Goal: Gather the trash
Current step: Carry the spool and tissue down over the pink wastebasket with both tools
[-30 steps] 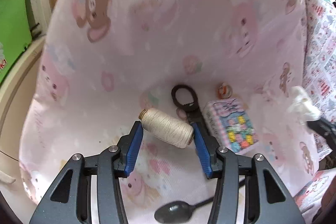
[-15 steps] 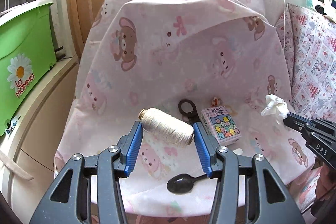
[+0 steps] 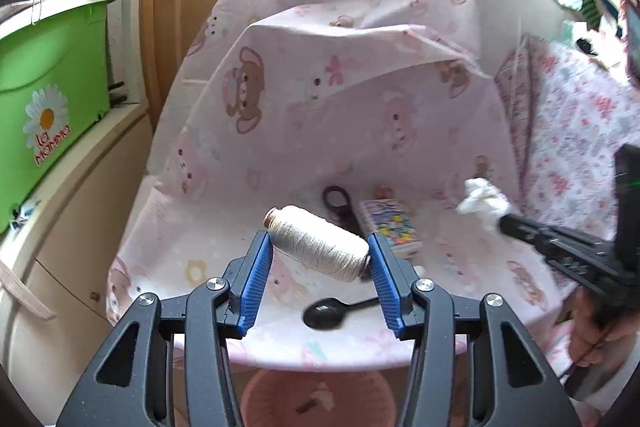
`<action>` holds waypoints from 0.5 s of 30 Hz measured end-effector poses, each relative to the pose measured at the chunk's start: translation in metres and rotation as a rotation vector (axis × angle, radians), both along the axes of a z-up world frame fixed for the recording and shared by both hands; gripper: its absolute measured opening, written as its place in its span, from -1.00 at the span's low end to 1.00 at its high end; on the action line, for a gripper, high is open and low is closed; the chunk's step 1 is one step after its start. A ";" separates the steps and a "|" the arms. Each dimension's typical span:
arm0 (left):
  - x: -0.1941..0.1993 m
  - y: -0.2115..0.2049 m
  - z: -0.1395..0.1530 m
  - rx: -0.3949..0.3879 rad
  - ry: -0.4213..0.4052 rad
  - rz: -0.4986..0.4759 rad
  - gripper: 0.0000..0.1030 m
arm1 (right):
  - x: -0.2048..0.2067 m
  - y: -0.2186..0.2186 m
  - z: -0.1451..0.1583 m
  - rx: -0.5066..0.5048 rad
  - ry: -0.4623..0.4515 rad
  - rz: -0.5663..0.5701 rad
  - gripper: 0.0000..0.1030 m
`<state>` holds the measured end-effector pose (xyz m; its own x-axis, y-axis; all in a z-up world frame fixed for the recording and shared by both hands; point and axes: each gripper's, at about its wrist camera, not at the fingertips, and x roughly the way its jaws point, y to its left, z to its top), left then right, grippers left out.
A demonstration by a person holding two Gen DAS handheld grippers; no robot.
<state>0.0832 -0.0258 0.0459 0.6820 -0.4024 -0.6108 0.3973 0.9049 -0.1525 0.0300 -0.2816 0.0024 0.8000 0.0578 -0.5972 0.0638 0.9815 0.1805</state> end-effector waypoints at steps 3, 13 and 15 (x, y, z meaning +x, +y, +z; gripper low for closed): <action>-0.004 0.004 -0.001 0.001 0.002 -0.005 -0.07 | -0.002 0.009 -0.001 -0.008 0.009 0.021 -0.91; -0.046 0.022 -0.016 0.127 0.027 0.103 -0.07 | -0.035 0.065 0.006 -0.070 -0.009 0.183 -0.91; -0.053 0.026 -0.018 0.116 0.040 0.079 -0.07 | -0.044 0.074 0.005 -0.061 -0.007 0.220 -0.91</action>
